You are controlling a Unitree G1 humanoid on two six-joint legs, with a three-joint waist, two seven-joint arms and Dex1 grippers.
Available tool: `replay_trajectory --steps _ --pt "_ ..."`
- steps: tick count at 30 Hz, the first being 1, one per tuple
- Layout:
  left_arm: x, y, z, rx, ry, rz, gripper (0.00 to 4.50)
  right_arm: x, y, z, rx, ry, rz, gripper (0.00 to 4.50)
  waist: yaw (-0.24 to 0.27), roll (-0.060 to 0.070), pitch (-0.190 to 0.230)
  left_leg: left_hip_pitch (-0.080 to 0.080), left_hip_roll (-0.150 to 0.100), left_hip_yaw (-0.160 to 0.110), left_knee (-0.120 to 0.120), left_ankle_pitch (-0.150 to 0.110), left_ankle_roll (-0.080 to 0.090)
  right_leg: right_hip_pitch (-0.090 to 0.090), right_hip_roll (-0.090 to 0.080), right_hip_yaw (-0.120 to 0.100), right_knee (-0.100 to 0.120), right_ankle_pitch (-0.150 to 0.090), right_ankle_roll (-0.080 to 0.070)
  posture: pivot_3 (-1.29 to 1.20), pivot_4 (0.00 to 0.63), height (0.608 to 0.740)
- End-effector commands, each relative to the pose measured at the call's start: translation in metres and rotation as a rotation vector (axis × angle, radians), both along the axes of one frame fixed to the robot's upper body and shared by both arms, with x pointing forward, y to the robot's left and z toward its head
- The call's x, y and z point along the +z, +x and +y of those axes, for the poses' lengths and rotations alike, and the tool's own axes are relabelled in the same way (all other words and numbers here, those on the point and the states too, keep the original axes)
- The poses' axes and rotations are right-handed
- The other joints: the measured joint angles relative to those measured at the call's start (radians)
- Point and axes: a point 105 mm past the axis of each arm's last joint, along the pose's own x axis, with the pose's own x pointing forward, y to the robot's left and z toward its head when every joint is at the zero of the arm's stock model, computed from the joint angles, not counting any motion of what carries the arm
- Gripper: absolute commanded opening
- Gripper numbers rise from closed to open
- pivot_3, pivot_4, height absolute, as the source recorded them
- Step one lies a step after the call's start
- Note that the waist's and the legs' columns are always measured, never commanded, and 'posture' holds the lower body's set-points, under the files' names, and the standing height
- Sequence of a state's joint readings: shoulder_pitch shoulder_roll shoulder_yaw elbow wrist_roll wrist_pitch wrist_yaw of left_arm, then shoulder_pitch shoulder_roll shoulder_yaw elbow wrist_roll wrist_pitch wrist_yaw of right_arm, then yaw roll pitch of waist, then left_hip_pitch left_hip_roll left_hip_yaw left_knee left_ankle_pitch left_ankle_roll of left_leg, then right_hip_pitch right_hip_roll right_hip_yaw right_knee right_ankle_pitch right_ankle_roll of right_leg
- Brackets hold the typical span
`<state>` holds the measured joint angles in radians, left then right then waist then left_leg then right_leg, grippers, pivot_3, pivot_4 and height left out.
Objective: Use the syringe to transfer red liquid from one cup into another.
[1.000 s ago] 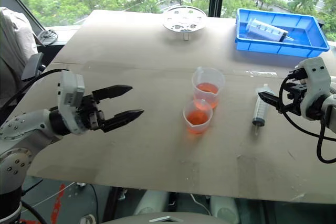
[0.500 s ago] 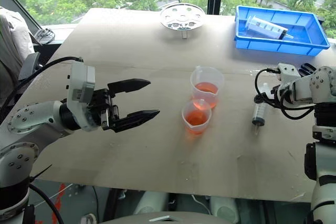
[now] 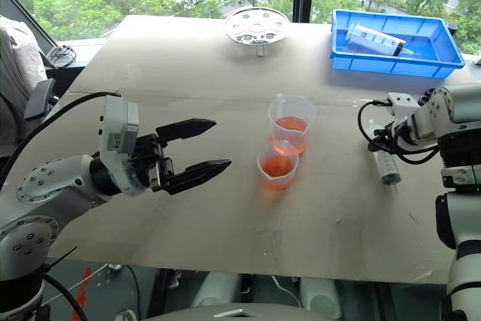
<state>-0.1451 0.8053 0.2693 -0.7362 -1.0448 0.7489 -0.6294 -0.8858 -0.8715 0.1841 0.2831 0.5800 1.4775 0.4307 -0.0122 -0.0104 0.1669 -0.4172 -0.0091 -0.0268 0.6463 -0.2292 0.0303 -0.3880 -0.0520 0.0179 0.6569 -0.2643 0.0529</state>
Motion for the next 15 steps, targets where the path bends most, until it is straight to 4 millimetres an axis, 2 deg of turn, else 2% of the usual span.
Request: replay_trajectory --steps 1,2,3,5,6,8,11,15 --pt "0.013 0.003 0.009 0.084 -0.062 -0.060 4.50 0.134 -0.017 0.056 0.435 0.504 -0.496 1.50 -0.003 0.003 0.005 0.000 0.000 0.001 0.000 0.000 0.000 0.000 0.000 0.001 0.000 0.000 0.000 0.00 0.150 0.740" --pt "0.015 0.007 0.012 0.119 -0.082 -0.064 4.50 0.158 -0.029 0.062 0.519 0.585 -0.599 1.50 -0.005 0.005 0.007 0.000 0.000 0.001 0.000 0.000 0.000 0.000 0.000 0.002 0.000 0.000 0.000 0.00 0.150 0.740" --pt "0.016 0.011 0.015 0.156 -0.103 -0.069 4.50 0.170 -0.037 0.066 0.560 0.625 -0.661 1.50 -0.004 0.006 0.007 -0.001 0.000 0.001 0.000 0.000 0.000 0.000 0.000 0.002 0.000 0.001 0.002 0.00 0.150 0.740" --pt "0.018 0.017 0.020 0.203 -0.127 -0.070 4.50 0.180 -0.044 0.069 0.580 0.684 -0.716 1.50 -0.001 0.001 0.004 0.000 0.002 -0.001 0.001 0.000 0.000 0.000 0.003 0.000 0.000 0.001 0.002 0.00 0.150 0.740" --pt "0.017 0.023 0.023 0.240 -0.119 -0.072 4.50 0.189 -0.045 0.075 0.581 0.752 -0.786 1.50 0.001 -0.006 0.001 0.000 0.004 -0.002 0.000 0.000 0.000 0.001 0.004 -0.001 0.000 0.001 0.001 0.00 0.150 0.740" --pt "0.018 0.038 0.029 0.319 -0.125 -0.077 4.50 0.197 -0.040 0.092 0.543 0.823 -0.946 1.50 0.000 -0.010 -0.001 0.002 0.006 -0.004 0.001 0.000 0.000 0.003 0.006 -0.002 0.000 0.001 0.001 0.00 0.150 0.740" --pt "0.024 0.057 0.035 0.380 -0.120 -0.083 4.50 0.174 -0.031 0.124 0.498 0.718 -1.066 1.50 -0.002 -0.007 0.001 0.003 0.006 -0.002 0.003 0.001 -0.002 0.002 0.007 0.001 0.004 0.001 0.000 0.00 0.150 0.740" --pt "0.036 0.071 0.034 0.387 -0.113 -0.109 4.50 0.145 -0.029 0.151 0.466 0.668 -1.144 1.50 0.002 -0.007 0.001 0.002 0.004 -0.002 0.004 0.001 -0.003 0.001 0.007 0.001 0.005 0.001 0.001 0.00 0.150 0.740"
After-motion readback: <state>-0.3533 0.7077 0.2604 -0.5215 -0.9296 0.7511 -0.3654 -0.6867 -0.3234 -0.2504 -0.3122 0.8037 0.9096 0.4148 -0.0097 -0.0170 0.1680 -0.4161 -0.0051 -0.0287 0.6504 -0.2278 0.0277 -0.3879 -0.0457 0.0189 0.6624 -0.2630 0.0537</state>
